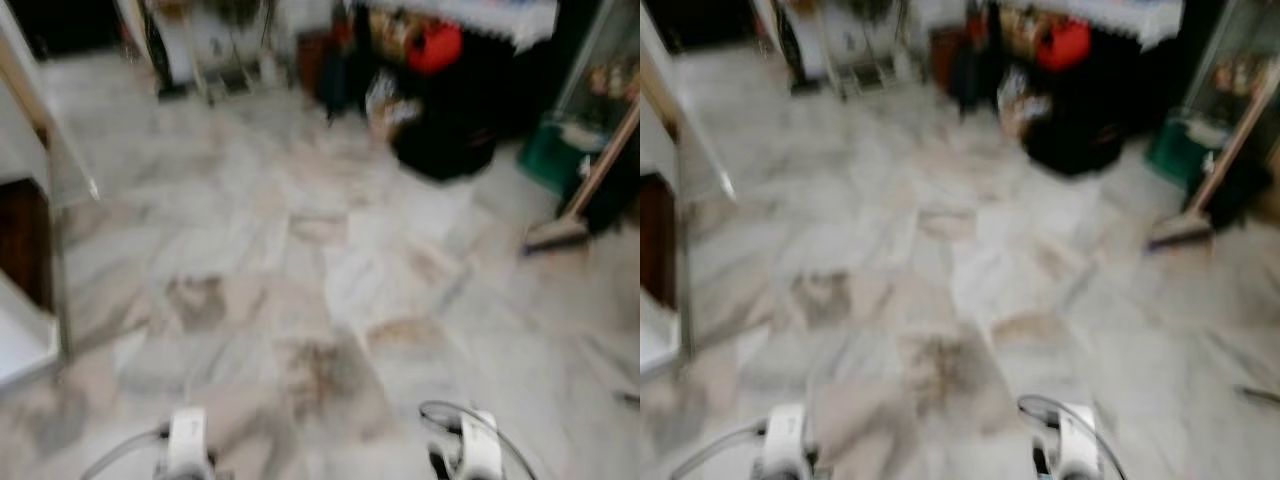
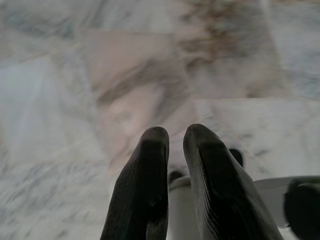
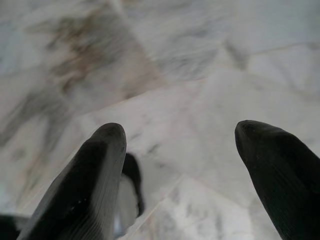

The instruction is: Setting the table

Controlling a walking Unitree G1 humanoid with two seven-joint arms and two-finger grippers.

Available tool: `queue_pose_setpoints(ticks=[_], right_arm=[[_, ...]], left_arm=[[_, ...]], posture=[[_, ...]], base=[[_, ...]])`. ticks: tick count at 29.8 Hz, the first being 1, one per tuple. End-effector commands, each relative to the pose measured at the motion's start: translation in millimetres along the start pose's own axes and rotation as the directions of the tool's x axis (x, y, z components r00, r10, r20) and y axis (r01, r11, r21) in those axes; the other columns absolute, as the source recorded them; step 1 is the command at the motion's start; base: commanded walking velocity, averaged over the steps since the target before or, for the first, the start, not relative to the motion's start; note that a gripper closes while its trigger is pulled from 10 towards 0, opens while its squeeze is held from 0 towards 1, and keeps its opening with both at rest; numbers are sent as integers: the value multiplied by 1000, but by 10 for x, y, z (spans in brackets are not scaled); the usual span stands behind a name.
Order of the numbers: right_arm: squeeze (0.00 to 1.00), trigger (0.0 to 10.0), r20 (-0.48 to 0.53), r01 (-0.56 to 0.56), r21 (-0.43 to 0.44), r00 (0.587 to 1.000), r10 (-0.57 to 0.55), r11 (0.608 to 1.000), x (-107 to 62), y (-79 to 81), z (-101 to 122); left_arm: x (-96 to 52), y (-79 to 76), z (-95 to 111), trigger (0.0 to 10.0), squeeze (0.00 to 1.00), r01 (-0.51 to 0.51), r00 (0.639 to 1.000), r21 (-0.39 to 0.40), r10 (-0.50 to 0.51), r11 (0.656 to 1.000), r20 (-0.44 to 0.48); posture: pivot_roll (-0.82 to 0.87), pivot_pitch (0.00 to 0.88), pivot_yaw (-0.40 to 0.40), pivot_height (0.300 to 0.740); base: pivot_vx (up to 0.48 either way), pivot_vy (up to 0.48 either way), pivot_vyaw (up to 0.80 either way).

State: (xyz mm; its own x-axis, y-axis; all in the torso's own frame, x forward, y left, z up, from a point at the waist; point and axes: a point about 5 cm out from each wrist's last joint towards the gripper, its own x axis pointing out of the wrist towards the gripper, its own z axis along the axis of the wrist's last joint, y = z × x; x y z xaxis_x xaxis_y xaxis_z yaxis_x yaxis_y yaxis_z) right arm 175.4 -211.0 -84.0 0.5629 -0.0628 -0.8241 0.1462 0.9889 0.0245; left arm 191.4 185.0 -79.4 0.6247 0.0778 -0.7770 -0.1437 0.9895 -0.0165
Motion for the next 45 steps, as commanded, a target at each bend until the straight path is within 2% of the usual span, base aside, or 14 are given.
queue_pose_setpoints(ticks=[1, 20, 31, 34, 38, 45], right_arm=[[0, 10000, -7, -10, 1, 1000, 10, 1000, 7, 59, -12], [0, 10000, -8, -2, 35, 1000, 2, 999, 10, 99, -25], [0, 10000, -10, -2, 27, 1000, 3, 1000, 10, 97, -26], [0, 10000, -9, -5, 21, 1000, 5, 1000, 11, 97, -20], [0, 10000, -9, -6, 19, 1000, 6, 1000, 10, 94, -21], [0, 10000, -14, -12, 12, 1000, 12, 1000, 10, 108, -33]], left_arm=[[-14, 103, -38, 10000, 0, -25, 1000, 3, 25, 1000, -12], [-4, 101, 21, 10000, 0, -4, 1000, 28, 3, 1000, 4], [1, 75, 45, 10000, 0, 11, 1000, 40, -12, 999, 16], [2, 68, 55, 10000, 0, 12, 1000, 74, -14, 997, 22], [2, 59, 36, 10000, 0, 12, 1000, 70, -13, 997, 9], [-1, 62, 26, 10000, 0, 14, 1000, 59, -14, 998, 10]], posture=[[-161, 0, 46, 740], [-181, 0, 70, 740], [-177, 0, 65, 740], [-175, 0, 63, 740], [-173, 0, 61, 740], [-170, 0, 59, 740]], base=[[0, 0, -769], [0, 0, -769], [0, 0, -769], [0, -372, -769], [0, -480, -769], [0, 0, -769]])
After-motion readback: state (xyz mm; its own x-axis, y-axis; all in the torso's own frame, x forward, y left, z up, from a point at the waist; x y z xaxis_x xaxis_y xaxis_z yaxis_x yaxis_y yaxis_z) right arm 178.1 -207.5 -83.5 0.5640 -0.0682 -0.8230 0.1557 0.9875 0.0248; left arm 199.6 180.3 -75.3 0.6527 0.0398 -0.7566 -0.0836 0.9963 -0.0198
